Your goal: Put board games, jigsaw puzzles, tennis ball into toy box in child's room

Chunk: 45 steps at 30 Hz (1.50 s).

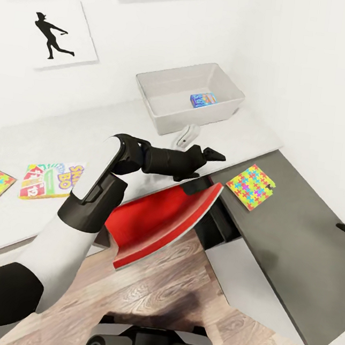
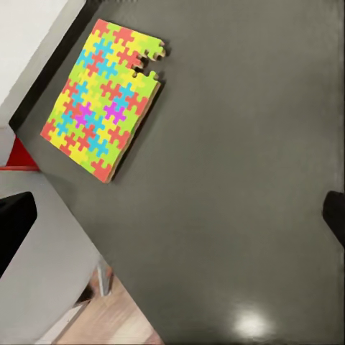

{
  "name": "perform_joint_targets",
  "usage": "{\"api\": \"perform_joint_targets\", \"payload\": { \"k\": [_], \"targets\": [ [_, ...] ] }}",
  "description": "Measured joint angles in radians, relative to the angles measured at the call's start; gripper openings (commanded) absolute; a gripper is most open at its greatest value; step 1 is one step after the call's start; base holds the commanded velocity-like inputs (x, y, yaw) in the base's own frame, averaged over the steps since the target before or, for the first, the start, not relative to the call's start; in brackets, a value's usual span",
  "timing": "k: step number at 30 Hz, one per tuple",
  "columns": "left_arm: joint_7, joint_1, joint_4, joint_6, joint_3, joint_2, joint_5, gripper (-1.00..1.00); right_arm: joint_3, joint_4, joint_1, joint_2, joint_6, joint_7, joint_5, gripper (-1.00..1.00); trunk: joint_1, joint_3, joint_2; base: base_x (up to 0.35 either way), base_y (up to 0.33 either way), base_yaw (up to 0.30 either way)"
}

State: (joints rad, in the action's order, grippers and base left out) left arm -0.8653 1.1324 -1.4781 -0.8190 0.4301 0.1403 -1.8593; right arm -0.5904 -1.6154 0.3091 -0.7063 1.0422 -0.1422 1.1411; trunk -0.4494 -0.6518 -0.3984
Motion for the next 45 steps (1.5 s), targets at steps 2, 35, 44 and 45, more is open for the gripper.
{"api": "perform_joint_targets", "payload": {
  "k": [2, 35, 44, 45],
  "targets": [
    [0.006, -0.006, -0.001, 0.024, 0.030, 0.001, 0.005, 1.00, -0.001, 0.000, -0.018, 0.000, 0.000, -0.012, 0.000, 1.00, 0.000, 0.002, 0.000, 0.000, 0.000, -0.217],
    [0.026, -0.035, -0.007, 0.089, 0.186, 0.002, 0.014, 1.00, -0.002, 0.000, -0.062, 0.002, 0.000, -0.068, -0.002, 1.00, 0.000, 0.042, 0.000, 0.000, 0.000, -0.216],
    [0.050, -0.082, -0.023, 0.134, 0.257, 0.003, 0.015, 1.00, 0.007, 0.000, -0.063, 0.006, 0.000, -0.068, -0.002, 1.00, 0.000, 0.053, 0.000, 0.000, 0.000, -0.216],
    [0.055, -0.100, -0.026, 0.144, 0.273, 0.003, 0.026, 1.00, 0.009, 0.000, -0.063, 0.007, 0.000, -0.068, -0.002, 1.00, 0.000, 0.054, 0.000, 0.000, 0.000, -0.215]
  ]
}}
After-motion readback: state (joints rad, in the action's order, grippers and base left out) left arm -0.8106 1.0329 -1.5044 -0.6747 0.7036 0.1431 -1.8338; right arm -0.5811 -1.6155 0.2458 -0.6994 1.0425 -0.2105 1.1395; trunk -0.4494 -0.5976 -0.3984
